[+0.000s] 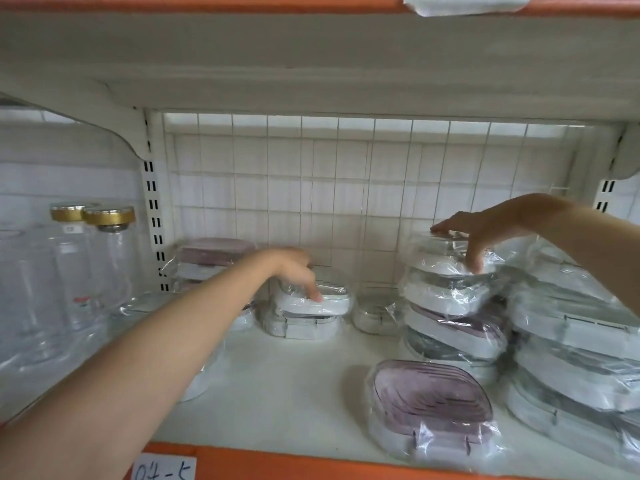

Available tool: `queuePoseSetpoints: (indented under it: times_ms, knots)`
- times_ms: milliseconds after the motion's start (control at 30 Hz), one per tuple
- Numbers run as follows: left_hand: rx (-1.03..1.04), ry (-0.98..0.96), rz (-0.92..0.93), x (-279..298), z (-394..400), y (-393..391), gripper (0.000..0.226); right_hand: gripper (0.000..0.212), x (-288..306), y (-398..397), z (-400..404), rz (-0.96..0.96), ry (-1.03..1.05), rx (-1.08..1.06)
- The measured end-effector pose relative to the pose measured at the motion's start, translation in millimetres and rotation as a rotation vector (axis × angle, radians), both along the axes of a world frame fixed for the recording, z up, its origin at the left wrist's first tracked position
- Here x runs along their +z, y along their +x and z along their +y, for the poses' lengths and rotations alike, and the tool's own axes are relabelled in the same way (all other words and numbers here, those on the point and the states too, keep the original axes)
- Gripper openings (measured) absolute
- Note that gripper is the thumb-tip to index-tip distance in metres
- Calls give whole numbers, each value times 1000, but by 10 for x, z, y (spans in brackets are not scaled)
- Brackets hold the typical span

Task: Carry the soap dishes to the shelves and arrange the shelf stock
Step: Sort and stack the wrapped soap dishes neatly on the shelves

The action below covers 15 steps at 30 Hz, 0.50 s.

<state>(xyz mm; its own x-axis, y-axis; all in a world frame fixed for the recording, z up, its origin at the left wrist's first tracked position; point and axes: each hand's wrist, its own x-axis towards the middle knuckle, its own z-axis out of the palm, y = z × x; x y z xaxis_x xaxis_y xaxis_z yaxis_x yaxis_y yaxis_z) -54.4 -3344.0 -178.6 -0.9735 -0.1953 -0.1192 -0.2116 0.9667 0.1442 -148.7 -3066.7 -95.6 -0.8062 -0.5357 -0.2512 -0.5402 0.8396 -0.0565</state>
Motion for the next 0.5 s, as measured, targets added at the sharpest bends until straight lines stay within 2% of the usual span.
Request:
queuePoseSetpoints:
  times_ms: [100, 267, 333, 400, 500]
  knots:
    - [-18, -26, -15, -14, -53, 6, 48, 95, -23, 5, -16, 7, -24, 2]
    - [-28, -85, -7, -19, -51, -17, 44, 93, -35, -18, 25, -46, -38, 4]
    - [-19, -89, -12, -8, -58, -15, 49, 92, -35, -12, 33, -36, -61, 9]
    - [-15, -102, -27, 4, -74, -7, 51, 96, -31, 2, 42, -28, -76, 11]
    - [-20, -114, -51, -1, -126, 8, 44, 114, -6, 46, 64, -16, -59, 22]
